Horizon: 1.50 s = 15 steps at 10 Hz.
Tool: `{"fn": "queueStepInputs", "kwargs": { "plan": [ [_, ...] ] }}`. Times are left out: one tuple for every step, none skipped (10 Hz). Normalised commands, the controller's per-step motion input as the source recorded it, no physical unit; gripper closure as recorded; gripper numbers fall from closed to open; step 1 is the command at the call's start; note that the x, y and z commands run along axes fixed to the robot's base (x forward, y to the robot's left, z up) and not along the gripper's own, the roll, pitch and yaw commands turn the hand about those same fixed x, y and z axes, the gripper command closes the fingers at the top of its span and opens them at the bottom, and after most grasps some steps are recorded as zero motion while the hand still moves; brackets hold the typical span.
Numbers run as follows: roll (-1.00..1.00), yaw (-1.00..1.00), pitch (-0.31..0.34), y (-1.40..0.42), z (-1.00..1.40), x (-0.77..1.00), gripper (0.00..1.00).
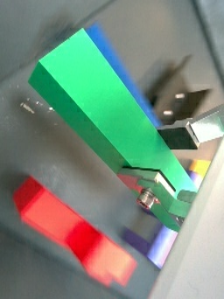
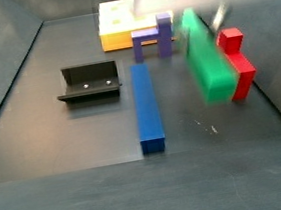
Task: Pick up the green object. Move up. Move to above the board. Insert the green object.
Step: Move to above the board.
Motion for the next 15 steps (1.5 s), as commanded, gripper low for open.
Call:
{"fn": "queueStepInputs", "kwargs": {
  "plan": [
    [0.04,0.01,0.033,-0.01,1.4,-0.01,1.0],
    [0.03,0.01,0.041,0.0,1.4,0.01,1.0],
    [0.0,0.0,0.075,0.0,1.4,0.0,1.0],
    [0.01,0.0,0.068,-0.01,0.98,0.0,1.0],
    [0.01,0.0,0.066,0.0,0.57,0.02,1.0],
    [0.0,0.0,0.071,0.0,0.38,0.04,1.0],
    [0.0,0.0,0.078,0.0,0.22,0.04,1.0],
    [0.13,-0.08,0.125,-1.4,0.17,0.3,1.0],
    [0.16,-0.04,0.111,-1.4,0.15,0.3,1.0],
    [0.11,-0.03,0.094,-1.4,0.16,0.3,1.0],
    [0.04,-0.04,0.086,-1.4,0.16,0.31,1.0],
    [0.0,-0.01,0.102,-1.4,0.17,0.32,1.0],
    [0.02,0.0,0.123,-1.4,0.17,0.33,1.0],
    [0.0,0.0,0.158,-1.4,0.17,0.35,1.0],
    [0.0,0.0,0.163,-1.4,0.18,0.37,1.0]
  ]
}}
